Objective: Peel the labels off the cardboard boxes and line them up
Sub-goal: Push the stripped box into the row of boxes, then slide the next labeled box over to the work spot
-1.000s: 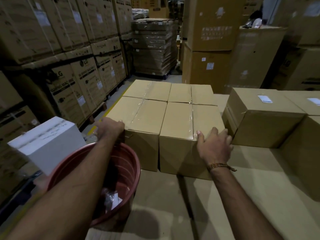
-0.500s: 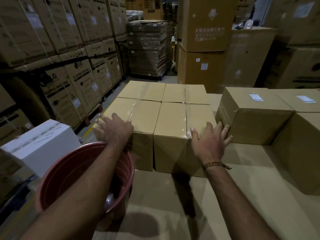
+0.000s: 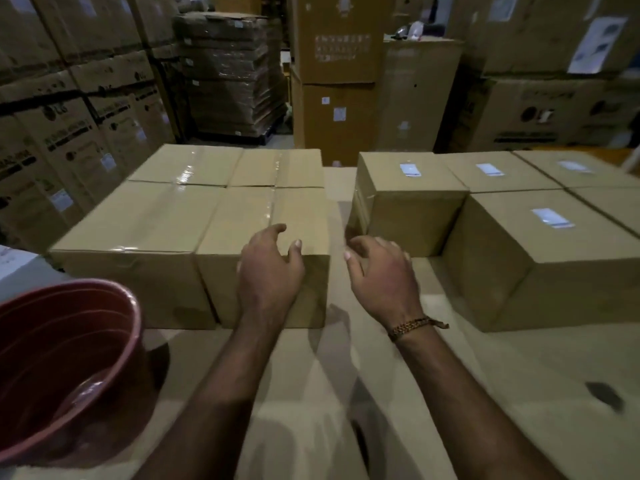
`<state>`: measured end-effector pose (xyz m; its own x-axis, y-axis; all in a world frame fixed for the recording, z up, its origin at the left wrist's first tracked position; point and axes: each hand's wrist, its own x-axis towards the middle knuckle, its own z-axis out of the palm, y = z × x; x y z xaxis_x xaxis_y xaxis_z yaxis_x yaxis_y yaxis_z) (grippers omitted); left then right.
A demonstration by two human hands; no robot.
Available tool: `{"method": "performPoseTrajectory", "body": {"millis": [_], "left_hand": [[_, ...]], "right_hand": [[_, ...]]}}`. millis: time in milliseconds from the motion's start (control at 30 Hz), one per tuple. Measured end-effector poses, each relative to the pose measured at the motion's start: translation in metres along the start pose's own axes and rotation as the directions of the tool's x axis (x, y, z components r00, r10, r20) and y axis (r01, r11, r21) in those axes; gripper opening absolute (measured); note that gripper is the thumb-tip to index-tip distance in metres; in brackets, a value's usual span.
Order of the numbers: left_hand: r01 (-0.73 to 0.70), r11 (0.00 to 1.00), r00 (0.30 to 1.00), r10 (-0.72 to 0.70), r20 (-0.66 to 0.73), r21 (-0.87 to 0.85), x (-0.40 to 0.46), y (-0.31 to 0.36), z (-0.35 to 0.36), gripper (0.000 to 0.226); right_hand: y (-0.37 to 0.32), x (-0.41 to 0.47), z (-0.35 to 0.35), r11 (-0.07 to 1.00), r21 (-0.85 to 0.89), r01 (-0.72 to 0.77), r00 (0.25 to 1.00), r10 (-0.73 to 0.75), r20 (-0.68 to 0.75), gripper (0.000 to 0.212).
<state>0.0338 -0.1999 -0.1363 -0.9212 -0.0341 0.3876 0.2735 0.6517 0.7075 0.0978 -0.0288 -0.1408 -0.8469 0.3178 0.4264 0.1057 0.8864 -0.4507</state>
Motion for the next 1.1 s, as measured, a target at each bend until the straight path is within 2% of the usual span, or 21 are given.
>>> {"method": "performPoseTrajectory", "body": {"millis": [100, 233, 433, 600, 733, 867, 1100], "left_hand": [[0.012, 1.0, 0.999, -0.011, 0.03, -0.023, -0.016, 0.02, 0.031, 0.042], [-0.014, 1.0, 0.998, 0.015, 0.068, -0.02, -0.025, 0.041, 0.061, 0.041], [-0.113, 0.993, 0.989, 0.11, 0.097, 0.034, -0.014, 0.068, 0.088, 0.042], [-0.214, 0.976, 0.972, 0.209, 0.104, 0.044, 0.012, 0.089, 0.112, 0.041], [-0.251, 0.966, 0.958, 0.238, 0.159, 0.066, 0.036, 0.111, 0.144, 0.044], [-0.309, 0.938, 0.932, 0.265, 0.248, 0.16, 0.067, 0.127, 0.188, 0.054], [-0.321, 0.846, 0.915, 0.162, 0.369, 0.426, 0.121, 0.143, 0.262, 0.074]], "right_hand": [[0.038, -0.008, -0.017, 1.0, 0.005, 0.023, 0.999, -0.023, 0.045, 0.031], [0.079, -0.013, -0.027, 1.0, 0.003, -0.029, 0.998, 0.029, 0.055, 0.027], [0.115, 0.001, -0.027, 0.995, 0.025, -0.093, 0.995, 0.092, 0.048, 0.025], [0.138, 0.031, -0.026, 0.99, 0.018, -0.14, 0.99, 0.139, 0.037, 0.03], [0.16, 0.061, -0.03, 0.985, -0.002, -0.172, 0.983, 0.172, 0.056, 0.036], [0.187, 0.11, -0.033, 0.981, -0.051, -0.19, 0.98, 0.192, 0.045, 0.04], [0.239, 0.204, -0.023, 0.952, -0.217, -0.218, 0.968, 0.239, 0.074, 0.062]]}}
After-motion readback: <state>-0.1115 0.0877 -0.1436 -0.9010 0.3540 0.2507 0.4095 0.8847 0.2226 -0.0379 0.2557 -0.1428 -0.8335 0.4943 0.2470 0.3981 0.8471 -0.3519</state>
